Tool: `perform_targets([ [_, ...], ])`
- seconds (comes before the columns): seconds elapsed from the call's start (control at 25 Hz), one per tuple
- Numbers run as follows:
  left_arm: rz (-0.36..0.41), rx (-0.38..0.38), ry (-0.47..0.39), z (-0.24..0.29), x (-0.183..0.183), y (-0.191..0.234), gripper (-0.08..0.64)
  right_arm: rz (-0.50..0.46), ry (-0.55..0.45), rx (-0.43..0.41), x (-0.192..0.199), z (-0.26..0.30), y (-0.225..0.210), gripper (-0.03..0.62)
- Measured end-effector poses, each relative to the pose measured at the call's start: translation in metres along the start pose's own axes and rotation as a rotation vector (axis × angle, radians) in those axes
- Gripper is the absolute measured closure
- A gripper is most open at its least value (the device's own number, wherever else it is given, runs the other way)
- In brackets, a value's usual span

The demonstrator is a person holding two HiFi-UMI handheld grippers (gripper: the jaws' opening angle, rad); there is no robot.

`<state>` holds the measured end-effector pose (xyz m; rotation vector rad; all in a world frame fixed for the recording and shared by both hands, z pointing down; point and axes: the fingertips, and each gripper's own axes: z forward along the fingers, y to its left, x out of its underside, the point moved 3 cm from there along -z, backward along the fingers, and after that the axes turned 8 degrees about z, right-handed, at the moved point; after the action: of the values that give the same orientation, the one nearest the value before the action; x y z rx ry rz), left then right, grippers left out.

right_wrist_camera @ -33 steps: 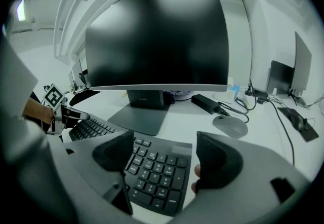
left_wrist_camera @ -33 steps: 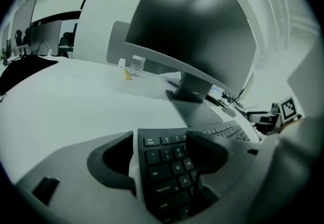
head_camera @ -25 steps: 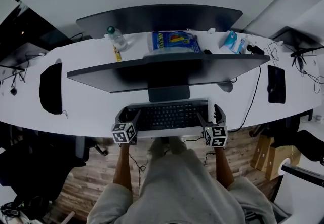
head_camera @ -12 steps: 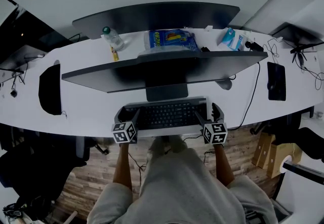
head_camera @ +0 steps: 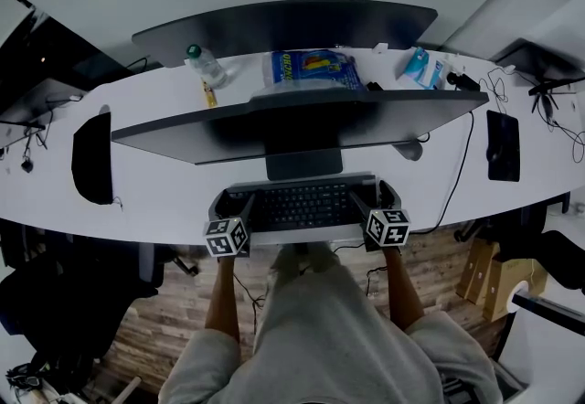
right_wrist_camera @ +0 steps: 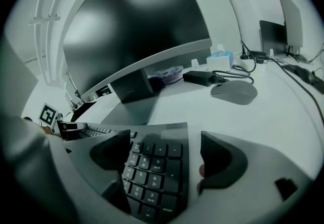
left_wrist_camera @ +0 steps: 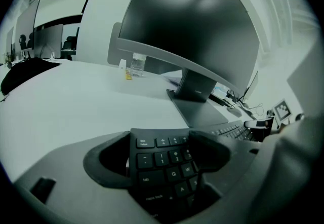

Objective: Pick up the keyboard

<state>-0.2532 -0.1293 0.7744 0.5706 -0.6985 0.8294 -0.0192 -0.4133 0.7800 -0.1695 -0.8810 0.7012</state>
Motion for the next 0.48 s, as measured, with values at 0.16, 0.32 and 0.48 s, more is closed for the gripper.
perform_targets([
  [0.16, -0.001, -0.001, 0.001, 0.000, 0.000, 0.000, 0.221, 0.017, 0.007, -0.006, -0.002, 0.008, 0.002, 0.175],
  [0.32, -0.002, 0.002, 0.000, 0.001, 0.000, 0.001, 0.221, 0.000, 0.027, 0.015, -0.002, 0.015, 0.003, 0.176],
  [0.48, 0.000, 0.003, 0.001, 0.000, 0.000, 0.001, 0.221, -0.008, 0.039, 0.016, -0.001, 0.017, 0.004, 0.185],
])
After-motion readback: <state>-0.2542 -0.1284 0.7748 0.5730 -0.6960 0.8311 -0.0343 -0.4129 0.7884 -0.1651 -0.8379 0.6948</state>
